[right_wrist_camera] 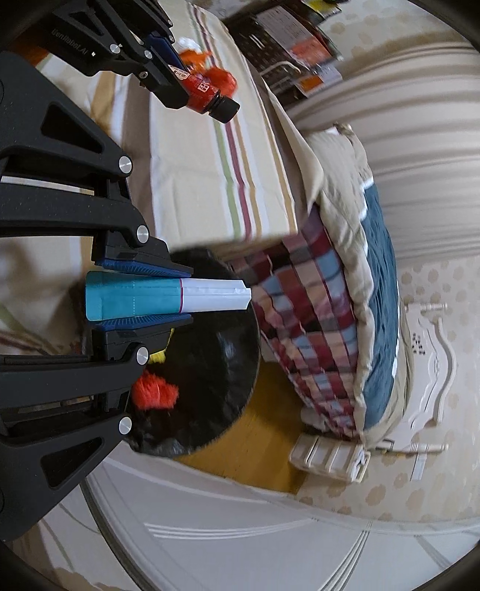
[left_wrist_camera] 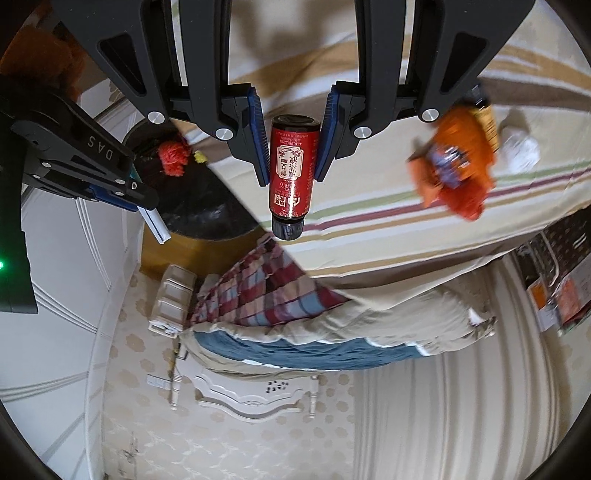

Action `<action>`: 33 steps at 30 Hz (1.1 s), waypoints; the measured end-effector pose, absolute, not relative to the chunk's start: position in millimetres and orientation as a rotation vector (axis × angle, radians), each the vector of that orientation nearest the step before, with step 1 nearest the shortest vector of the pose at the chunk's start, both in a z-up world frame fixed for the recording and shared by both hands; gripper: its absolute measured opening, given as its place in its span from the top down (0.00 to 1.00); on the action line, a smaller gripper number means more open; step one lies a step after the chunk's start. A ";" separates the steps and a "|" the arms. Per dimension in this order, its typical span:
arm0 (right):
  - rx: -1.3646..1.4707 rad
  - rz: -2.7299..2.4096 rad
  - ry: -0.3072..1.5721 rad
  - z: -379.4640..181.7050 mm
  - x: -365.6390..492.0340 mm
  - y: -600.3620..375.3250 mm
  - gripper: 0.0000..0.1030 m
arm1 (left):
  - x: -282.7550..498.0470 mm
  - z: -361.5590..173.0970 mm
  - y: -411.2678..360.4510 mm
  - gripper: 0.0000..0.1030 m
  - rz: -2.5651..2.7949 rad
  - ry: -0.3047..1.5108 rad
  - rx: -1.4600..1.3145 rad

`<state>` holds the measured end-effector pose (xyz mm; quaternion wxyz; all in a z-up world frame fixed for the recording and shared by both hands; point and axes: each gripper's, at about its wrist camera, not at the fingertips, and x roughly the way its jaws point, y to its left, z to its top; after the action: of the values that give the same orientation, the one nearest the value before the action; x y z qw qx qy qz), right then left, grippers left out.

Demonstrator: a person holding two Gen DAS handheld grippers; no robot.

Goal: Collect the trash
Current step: 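Carry the red bottle and blue-white tube over the black bin and release both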

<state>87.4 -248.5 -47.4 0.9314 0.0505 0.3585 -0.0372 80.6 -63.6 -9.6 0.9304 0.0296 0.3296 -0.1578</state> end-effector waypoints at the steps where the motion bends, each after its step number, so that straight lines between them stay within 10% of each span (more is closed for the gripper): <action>1: 0.109 -0.087 0.734 -48.1 90.3 -255.4 0.81 | 84.8 -10.4 -70.2 0.73 -0.329 0.677 0.068; 28: 0.158 -0.196 0.783 -85.2 135.9 -326.1 0.80 | 147.0 -47.2 -163.6 0.73 -0.345 0.775 0.206; 33: 0.157 -0.224 0.769 -87.1 133.6 -329.2 0.51 | 148.4 -47.2 -160.5 0.52 -0.329 0.782 0.196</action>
<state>133.6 -329.2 -87.1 0.9179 0.0764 0.3740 -0.1089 148.4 -160.5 -47.2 0.9067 0.0948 0.3788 -0.1594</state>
